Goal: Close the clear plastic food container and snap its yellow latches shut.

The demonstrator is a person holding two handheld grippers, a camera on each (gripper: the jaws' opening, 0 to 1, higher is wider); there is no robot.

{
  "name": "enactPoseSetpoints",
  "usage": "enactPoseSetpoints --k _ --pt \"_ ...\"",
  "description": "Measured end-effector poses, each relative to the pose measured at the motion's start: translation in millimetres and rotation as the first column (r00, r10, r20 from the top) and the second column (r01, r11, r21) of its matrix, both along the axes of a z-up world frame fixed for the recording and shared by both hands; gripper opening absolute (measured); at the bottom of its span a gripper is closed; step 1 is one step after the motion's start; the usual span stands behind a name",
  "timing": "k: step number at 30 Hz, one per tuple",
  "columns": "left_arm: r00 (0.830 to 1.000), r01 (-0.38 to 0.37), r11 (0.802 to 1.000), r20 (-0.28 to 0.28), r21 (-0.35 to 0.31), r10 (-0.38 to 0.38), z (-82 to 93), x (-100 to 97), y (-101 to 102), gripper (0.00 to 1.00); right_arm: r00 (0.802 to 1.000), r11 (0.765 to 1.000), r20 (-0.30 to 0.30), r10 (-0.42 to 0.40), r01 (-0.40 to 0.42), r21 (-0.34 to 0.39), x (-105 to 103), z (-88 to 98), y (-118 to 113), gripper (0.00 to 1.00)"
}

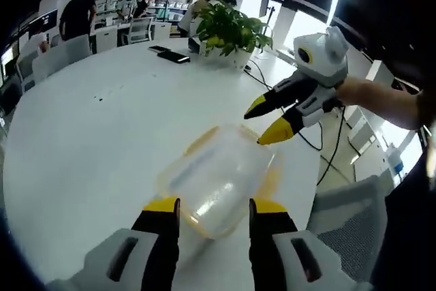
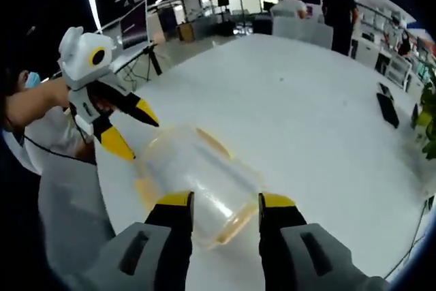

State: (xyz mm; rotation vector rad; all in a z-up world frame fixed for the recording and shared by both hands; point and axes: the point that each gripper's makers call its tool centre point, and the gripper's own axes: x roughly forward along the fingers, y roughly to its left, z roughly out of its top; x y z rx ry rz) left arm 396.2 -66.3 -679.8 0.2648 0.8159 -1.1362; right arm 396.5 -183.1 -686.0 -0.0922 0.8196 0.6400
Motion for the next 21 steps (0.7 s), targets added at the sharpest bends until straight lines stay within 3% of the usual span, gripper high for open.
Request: enactPoseSetpoints --k 8,12,21 --pt "0.984 0.157 0.986 0.073 0.048 -0.161 -0.5 -8.7 -13 0.33 0.985 0.986 0.061 0.164 -0.164 -0.003 1 7.2 19 0.32" --pt "0.974 0.2 0.978 0.102 0.052 -0.204 2.0 -9.8 -20 0.31 0.962 0.965 0.083 0.26 -0.256 -0.054 0 4.9 26 0.29" --pt "0.941 0.297 0.952 0.147 0.07 -0.304 0.5 -14.9 -34 0.24 0.942 0.947 0.106 0.32 -0.315 -0.054 9 7.7 33 0.21"
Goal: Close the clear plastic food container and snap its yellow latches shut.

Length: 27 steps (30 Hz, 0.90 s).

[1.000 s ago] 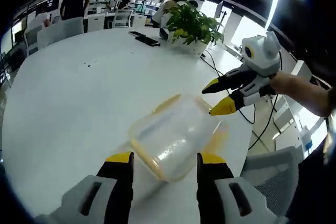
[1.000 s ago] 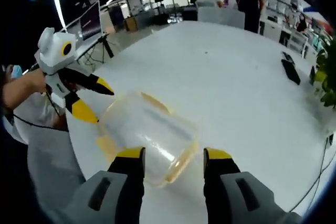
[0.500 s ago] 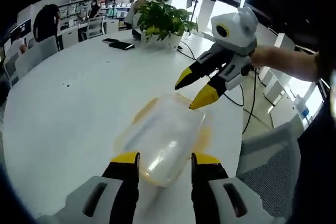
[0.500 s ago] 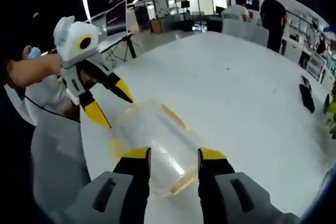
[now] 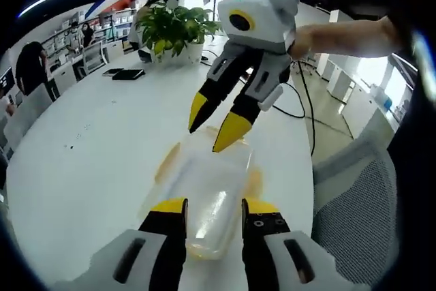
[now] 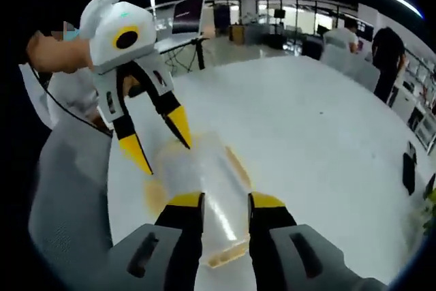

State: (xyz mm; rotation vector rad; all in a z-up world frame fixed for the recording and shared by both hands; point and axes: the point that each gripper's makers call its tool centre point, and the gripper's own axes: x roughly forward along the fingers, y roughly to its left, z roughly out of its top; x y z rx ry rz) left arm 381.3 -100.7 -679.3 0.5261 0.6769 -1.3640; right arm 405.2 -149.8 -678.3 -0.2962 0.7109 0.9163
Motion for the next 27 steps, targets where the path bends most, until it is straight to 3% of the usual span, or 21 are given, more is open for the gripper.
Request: enactPoseSetpoints --k 10,15,27 --pt "0.995 0.097 0.995 0.026 0.01 -0.097 -2.7 -10.2 -20 0.23 0.993 0.993 -0.003 0.117 -0.117 -0.002 4 -3.5 16 0.16" --pt "0.989 0.135 0.99 0.055 0.04 -0.138 -11.2 -14.3 -23 0.23 0.99 0.99 -0.007 0.139 -0.139 -0.012 9 -5.0 20 0.17" --pt "0.983 0.152 0.987 0.101 0.049 -0.156 -20.2 -15.3 -26 0.24 0.979 0.979 -0.028 0.201 -0.202 -0.037 11 -14.1 30 0.22"
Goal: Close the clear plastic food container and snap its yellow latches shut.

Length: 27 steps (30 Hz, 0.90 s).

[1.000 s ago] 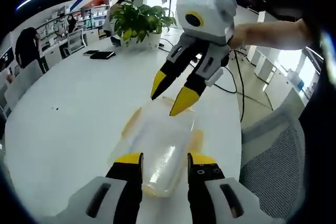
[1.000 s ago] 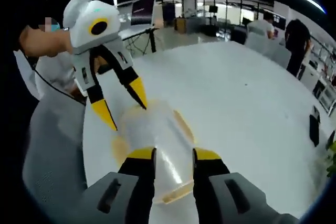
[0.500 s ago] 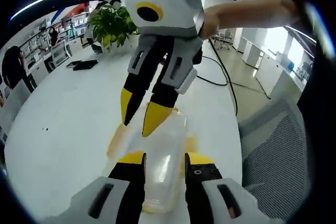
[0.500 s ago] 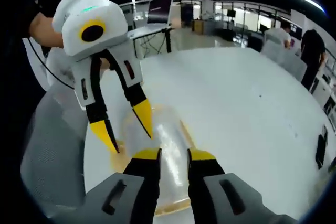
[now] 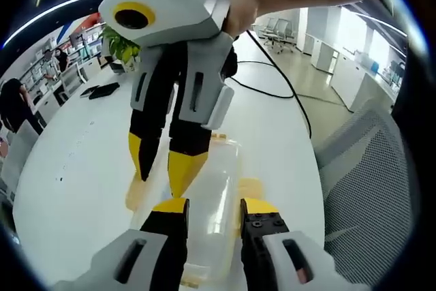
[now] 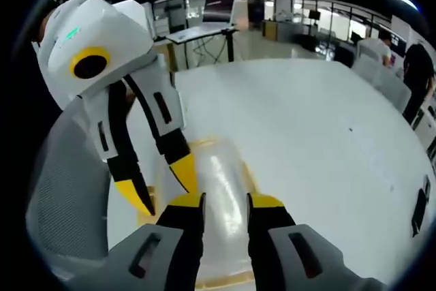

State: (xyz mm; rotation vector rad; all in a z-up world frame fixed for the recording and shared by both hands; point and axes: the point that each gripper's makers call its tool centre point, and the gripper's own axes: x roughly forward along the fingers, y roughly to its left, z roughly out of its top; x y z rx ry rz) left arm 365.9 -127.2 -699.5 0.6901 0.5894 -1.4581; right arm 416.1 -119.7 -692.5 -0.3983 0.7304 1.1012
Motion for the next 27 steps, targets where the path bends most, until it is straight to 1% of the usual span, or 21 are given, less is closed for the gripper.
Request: enactPoseSetpoints --k 3,4,5,6,8,12,17,20,27 --pt "1.0 -0.003 1.0 0.001 -0.002 0.003 -3.1 -2.3 0 0.26 1.0 1.0 -0.007 0.001 -0.001 0.004 3 -1.1 0 0.25" --pt "1.0 0.004 1.0 0.019 0.013 -0.004 -6.6 -2.7 2 0.27 1.0 1.0 -0.011 0.004 -0.004 0.005 3 -1.7 0 0.26" --pt "0.999 0.01 1.0 0.034 0.014 -0.01 -7.4 -3.5 3 0.28 1.0 1.0 -0.014 0.007 -0.007 0.002 4 -2.7 0 0.26" --pt "0.999 0.016 1.0 0.046 0.0 -0.016 -6.2 -4.6 1 0.29 1.0 1.0 -0.017 0.011 -0.011 0.0 4 -3.8 0 0.27" --pt "0.999 0.01 1.0 0.045 -0.004 -0.01 -6.2 -4.9 1 0.29 1.0 1.0 -0.022 0.015 -0.015 0.0 5 -4.9 0 0.28" --pt "0.998 0.01 1.0 0.066 -0.006 -0.01 -7.3 -4.4 -1 0.32 0.999 1.0 -0.037 0.027 -0.027 -0.005 8 -7.9 0 0.29" --pt "0.993 0.038 0.999 0.112 0.002 -0.038 -8.7 -5.8 -1 0.33 0.996 0.999 -0.071 0.045 -0.047 -0.025 12 -12.5 -1 0.32" --pt "0.989 0.047 0.999 0.137 0.003 -0.047 -9.4 -5.7 -1 0.33 0.994 0.997 -0.098 0.057 -0.061 -0.04 12 -17.3 -1 0.32" --pt "0.983 0.066 0.998 0.169 -0.01 -0.064 -9.7 -6.7 -1 0.35 0.986 0.997 -0.151 0.068 -0.073 -0.026 12 -18.4 -1 0.32"
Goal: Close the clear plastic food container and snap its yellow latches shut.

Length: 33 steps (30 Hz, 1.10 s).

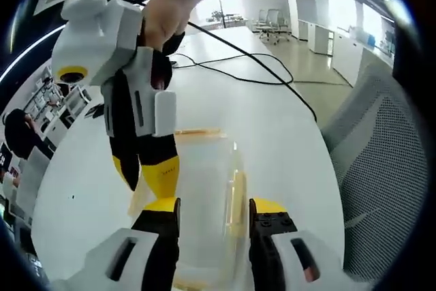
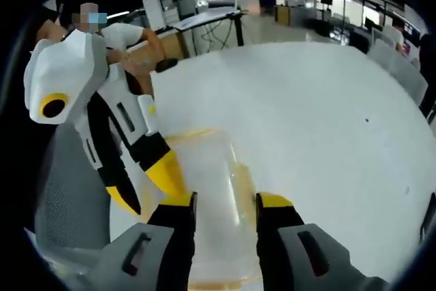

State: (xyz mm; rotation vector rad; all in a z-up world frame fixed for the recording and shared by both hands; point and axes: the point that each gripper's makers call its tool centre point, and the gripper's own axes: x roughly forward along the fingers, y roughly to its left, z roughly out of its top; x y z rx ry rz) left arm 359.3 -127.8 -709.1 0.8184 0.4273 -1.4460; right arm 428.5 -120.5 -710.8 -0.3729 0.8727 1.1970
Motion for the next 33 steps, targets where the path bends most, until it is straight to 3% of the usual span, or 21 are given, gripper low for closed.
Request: enactPoseSetpoints --k 5,11,18,24,33 --pt "1.0 0.005 1.0 0.012 -0.003 -0.005 0.0 -0.2 -0.5 0.35 0.999 1.0 -0.034 0.0 0.0 0.001 1.6 -1.6 -0.5 0.34" --pt "0.999 -0.019 1.0 -0.033 -0.011 0.019 2.9 3.1 -1.5 0.31 0.998 1.0 -0.061 0.012 -0.012 0.002 2.0 -2.5 -0.2 0.36" --pt "1.0 0.004 1.0 0.003 0.01 -0.004 0.6 1.4 -3.2 0.32 0.993 1.0 -0.115 0.006 -0.005 0.012 0.0 -3.5 0.2 0.34" --pt "1.0 0.025 1.0 0.018 0.016 -0.025 0.5 2.1 -3.6 0.32 0.993 1.0 -0.12 0.015 -0.013 0.011 0.3 -3.3 0.5 0.34" --pt "0.999 0.035 0.999 0.003 0.012 -0.035 0.7 3.0 -5.2 0.32 0.989 1.0 -0.15 0.014 -0.01 0.024 1.6 -5.5 2.1 0.34"
